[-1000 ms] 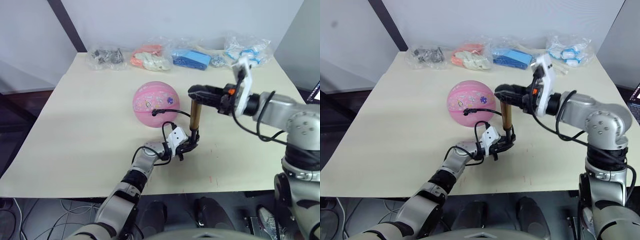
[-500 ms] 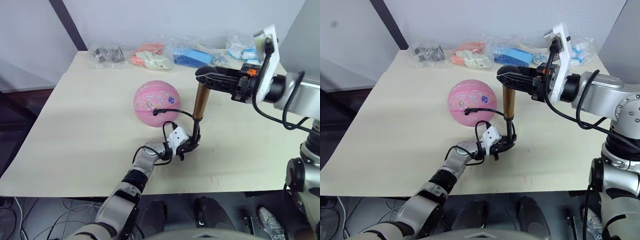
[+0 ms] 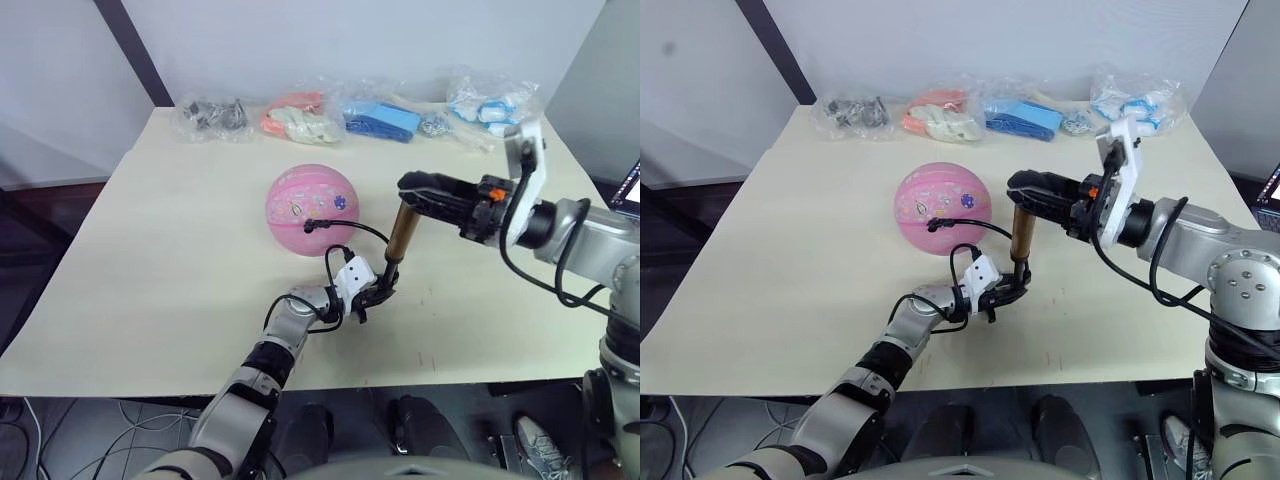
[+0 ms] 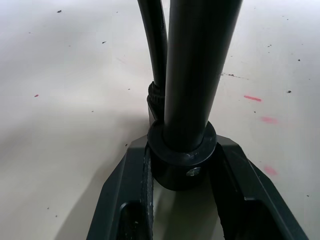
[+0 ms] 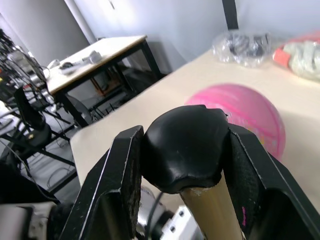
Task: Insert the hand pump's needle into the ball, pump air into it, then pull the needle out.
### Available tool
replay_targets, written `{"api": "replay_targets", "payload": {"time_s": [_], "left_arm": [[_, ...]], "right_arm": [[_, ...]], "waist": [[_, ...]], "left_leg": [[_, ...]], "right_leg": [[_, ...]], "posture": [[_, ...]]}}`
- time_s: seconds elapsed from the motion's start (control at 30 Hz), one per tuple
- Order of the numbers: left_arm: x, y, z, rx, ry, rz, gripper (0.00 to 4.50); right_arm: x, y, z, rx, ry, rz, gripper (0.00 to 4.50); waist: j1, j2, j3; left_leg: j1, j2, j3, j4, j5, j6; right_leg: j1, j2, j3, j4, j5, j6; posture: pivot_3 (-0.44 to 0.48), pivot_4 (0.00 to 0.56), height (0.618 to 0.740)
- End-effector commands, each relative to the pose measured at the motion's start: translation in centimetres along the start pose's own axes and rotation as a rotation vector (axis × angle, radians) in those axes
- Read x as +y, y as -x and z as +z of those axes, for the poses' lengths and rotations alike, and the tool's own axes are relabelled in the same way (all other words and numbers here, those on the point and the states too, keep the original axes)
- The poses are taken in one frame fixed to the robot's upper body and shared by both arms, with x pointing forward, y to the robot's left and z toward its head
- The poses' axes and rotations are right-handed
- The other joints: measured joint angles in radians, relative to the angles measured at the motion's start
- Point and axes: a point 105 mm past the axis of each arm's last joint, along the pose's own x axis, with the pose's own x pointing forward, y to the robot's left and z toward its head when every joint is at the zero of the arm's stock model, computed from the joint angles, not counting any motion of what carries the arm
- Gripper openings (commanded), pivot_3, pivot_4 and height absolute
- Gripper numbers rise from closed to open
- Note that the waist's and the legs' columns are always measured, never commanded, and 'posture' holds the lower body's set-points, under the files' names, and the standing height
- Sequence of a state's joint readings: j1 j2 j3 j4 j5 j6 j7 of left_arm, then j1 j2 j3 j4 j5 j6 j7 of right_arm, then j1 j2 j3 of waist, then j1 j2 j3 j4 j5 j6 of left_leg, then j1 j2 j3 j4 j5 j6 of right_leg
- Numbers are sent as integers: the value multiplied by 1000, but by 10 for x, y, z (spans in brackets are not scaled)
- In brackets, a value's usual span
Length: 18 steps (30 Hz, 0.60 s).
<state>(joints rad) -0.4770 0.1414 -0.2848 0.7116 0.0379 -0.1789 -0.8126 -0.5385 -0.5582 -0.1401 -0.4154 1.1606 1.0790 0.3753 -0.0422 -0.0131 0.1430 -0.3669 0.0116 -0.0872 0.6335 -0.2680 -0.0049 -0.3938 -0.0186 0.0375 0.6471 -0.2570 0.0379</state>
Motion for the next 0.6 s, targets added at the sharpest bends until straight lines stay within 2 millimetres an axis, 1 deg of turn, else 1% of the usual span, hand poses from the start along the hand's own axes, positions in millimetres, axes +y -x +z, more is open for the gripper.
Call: {"api": "replay_targets", "payload": {"time_s": [0.03,0.07,0.17,0.3,0.33,0.4,0.47,0.6], "left_arm": [[-22,14,-55,183,125,-51,1063],[-22,14,-54,184,124,-51,1063],[-22,13,-53,182,122,-54,1063],[-22,11,-51,179,122,-53,1063],[-21,11,-51,179,122,-53,1063],[-21,11,-50,179,122,-50,1063],[-20,13,-51,181,123,-48,1063],[-21,13,-52,184,124,-48,1063]], "right_arm": [[-10,-9,-49,148,-93,-24,1759],[-11,-12,-56,155,-111,-23,1759],[-17,-23,-95,233,-160,-29,1759],[-24,-27,-128,293,-183,-44,1759],[-23,-27,-136,313,-186,-42,1759],[-17,-25,-160,374,-206,-24,1759],[-10,-25,-169,397,-211,-2,1759],[-9,-24,-168,389,-202,4,1759]], "waist": [[0,0,0],[-1,0,0],[-2,-3,-3],[-3,-4,-9],[-3,-4,-11],[-3,-4,-13],[-4,-5,-18],[-5,-6,-21]], "left_leg": [[0,0,0,0,0,0],[0,0,0,0,0,0],[3,0,1,-1,0,0],[5,0,2,-1,0,0],[5,0,2,-1,0,0],[6,0,2,-1,0,0],[7,0,1,-1,0,0],[14,1,0,-5,-1,0]], "right_leg": [[0,0,0,0,0,0],[0,0,1,0,0,0],[1,1,2,0,0,0],[2,1,3,0,0,0],[3,1,3,0,0,0],[3,1,3,0,0,0],[4,1,3,-1,0,0],[11,2,3,-4,-1,-1]], "posture": [[0,150,740],[0,150,740],[0,150,740],[0,150,740],[0,150,740],[0,150,740],[0,150,740],[0,150,740]]}}
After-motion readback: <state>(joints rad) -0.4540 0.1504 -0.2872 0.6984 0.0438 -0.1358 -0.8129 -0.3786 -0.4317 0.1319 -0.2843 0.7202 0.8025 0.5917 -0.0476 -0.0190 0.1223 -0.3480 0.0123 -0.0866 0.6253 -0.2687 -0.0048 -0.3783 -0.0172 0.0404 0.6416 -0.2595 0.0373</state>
